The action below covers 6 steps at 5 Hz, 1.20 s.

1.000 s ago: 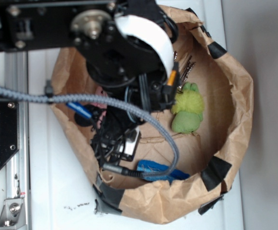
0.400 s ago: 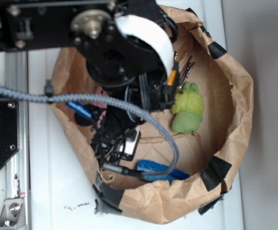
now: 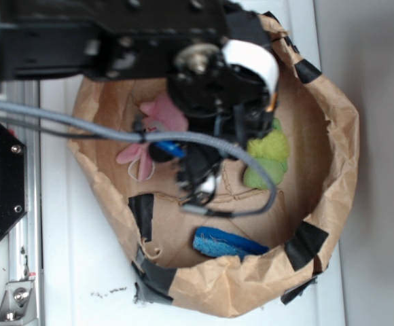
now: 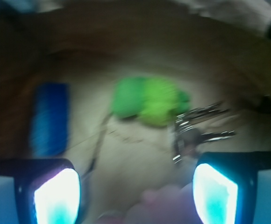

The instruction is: Grab the silver keys.

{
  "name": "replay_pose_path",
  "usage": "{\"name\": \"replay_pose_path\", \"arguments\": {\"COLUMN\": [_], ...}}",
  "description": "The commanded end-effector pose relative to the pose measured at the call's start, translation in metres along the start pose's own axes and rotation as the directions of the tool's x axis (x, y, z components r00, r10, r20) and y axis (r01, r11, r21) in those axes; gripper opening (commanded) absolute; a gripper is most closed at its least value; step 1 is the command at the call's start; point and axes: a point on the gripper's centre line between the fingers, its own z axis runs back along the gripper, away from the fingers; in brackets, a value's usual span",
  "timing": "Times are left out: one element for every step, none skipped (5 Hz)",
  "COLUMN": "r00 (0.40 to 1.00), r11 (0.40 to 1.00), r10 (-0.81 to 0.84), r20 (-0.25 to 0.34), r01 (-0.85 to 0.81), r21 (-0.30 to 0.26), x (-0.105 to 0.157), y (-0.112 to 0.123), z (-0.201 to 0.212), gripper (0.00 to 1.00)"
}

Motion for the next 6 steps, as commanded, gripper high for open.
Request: {"name": "replay_pose_path", "arguments": {"r00": [0.995,0.996,0.996,0.996,0.996,0.998], "r11": [0.994,0.995,0.996,0.995,0.997,0.995], "r10": [0.042,0.018,0.007,0.007,0.008,-0.024], "r20": [0.089,0.089,0.093,0.091,0.086,0.061], "r01": [-0.05,-0.026,-0.015,-0.016,-0.014,0.018], "r21": [0.093,0.093,0.088,0.101,0.076,0.094], "x": [0.01,0.006,0.004,0.006,0.01,0.006], "y": [0.019,0.02,0.019,0.018,0.016,0.016], "z": [-0.013,-0.014,-0.012,-0.019,-0.025,-0.048], "gripper": [1.0,1.0,1.0,1.0,1.0,1.0]}}
